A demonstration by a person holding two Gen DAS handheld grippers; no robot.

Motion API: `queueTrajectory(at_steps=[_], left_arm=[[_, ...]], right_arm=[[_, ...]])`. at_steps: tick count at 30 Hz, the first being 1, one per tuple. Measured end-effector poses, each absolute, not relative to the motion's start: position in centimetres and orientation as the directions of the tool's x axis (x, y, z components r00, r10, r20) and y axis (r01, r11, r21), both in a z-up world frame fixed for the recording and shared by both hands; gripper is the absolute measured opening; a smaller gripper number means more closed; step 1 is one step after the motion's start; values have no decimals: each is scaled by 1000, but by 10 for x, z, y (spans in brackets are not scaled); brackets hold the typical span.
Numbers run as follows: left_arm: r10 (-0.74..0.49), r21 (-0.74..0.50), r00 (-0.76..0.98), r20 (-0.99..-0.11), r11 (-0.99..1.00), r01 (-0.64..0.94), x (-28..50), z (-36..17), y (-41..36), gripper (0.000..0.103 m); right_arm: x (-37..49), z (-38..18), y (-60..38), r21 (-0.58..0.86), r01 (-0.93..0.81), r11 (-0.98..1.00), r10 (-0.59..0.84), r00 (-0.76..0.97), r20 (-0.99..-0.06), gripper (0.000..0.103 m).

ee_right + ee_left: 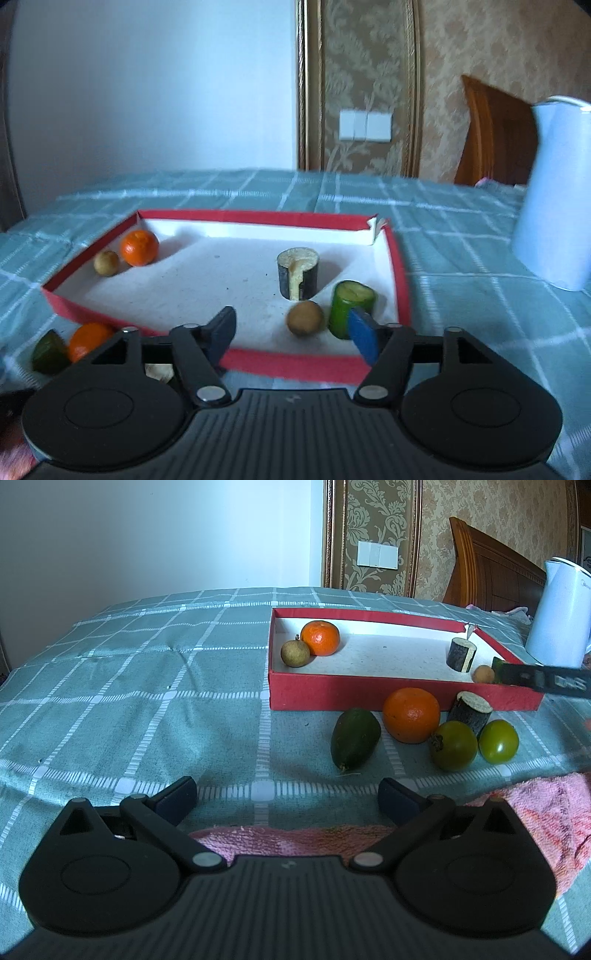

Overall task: Organize fruits
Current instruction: 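Move the left tool toward the dark green avocado beside the tray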

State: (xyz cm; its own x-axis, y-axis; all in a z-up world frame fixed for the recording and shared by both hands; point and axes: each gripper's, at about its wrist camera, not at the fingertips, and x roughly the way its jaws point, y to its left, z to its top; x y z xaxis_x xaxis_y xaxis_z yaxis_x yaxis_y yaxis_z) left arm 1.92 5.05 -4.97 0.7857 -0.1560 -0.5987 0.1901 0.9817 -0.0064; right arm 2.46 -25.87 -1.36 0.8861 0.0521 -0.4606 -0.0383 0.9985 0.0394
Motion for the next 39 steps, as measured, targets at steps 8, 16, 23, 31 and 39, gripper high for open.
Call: queueTrajectory(at_steps=[8,16,23,31,39], left_arm=[[-157,-7,786,-599,982,190,19,-50,51,103],[-174,19,796,-580,974,227,15,-47,45,103],[-147,58,831,-537,976,210,22,-33,27,103],[-144,64,810,-569,974,218,48,-37,21,93],[-196,23,793,-577,966,256,49,-43,26,69]], right_arm=[[-12,-18,-276,110,-28,994,73,903,-423,75],[-11,-20,-271,84,-26,996,60,900,-433,82],[-9,-21,-275,103,-15,995,60,892,-448,82],[-6,-23,-276,109,-13,994,62,885,-461,82],[-3,-25,-278,124,-7,992,66,875,-480,82]])
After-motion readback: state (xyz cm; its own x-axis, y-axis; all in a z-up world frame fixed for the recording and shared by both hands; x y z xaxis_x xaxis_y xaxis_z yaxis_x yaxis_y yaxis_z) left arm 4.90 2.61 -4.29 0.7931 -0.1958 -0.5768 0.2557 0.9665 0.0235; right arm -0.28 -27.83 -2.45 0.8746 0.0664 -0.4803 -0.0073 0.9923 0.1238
